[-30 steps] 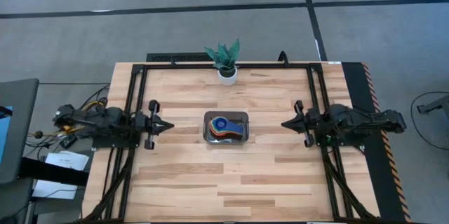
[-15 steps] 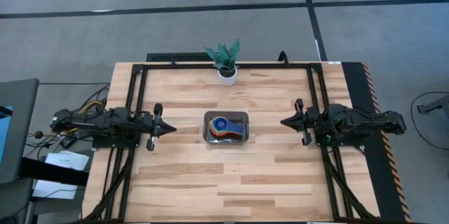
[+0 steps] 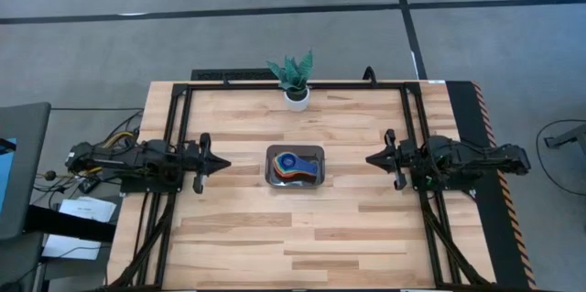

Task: Nest measuring cups in basket
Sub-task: Return to Home Position

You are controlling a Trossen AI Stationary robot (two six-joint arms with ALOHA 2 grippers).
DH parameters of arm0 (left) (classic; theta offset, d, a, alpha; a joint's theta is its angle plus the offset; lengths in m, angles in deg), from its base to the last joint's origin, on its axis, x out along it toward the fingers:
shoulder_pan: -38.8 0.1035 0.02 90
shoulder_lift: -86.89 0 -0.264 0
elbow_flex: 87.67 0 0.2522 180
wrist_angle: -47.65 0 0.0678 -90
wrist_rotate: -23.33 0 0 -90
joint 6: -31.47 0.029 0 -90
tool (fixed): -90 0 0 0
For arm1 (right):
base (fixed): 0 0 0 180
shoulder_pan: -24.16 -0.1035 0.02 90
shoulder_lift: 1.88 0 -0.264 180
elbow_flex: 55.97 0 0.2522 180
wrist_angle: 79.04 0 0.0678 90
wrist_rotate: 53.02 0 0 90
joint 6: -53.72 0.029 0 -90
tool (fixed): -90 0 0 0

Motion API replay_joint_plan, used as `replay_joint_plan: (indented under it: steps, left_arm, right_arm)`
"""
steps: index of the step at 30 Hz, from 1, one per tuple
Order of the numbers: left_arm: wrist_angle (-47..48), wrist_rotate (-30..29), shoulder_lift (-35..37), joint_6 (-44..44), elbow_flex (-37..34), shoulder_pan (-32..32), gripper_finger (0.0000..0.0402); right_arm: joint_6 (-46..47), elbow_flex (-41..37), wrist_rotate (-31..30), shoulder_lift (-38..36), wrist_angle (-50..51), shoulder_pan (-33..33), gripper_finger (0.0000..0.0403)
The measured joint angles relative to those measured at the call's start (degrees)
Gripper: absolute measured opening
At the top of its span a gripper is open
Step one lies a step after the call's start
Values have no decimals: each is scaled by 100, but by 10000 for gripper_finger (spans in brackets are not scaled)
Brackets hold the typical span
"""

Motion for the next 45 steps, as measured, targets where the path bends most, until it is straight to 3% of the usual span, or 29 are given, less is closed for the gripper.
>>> replay_joint_plan:
  steps: [45]
  left_arm:
    - [-4, 2, -2, 0, -2, 0, 0]
  right_arm:
    - [4, -2, -4, 0, 15, 1, 66]
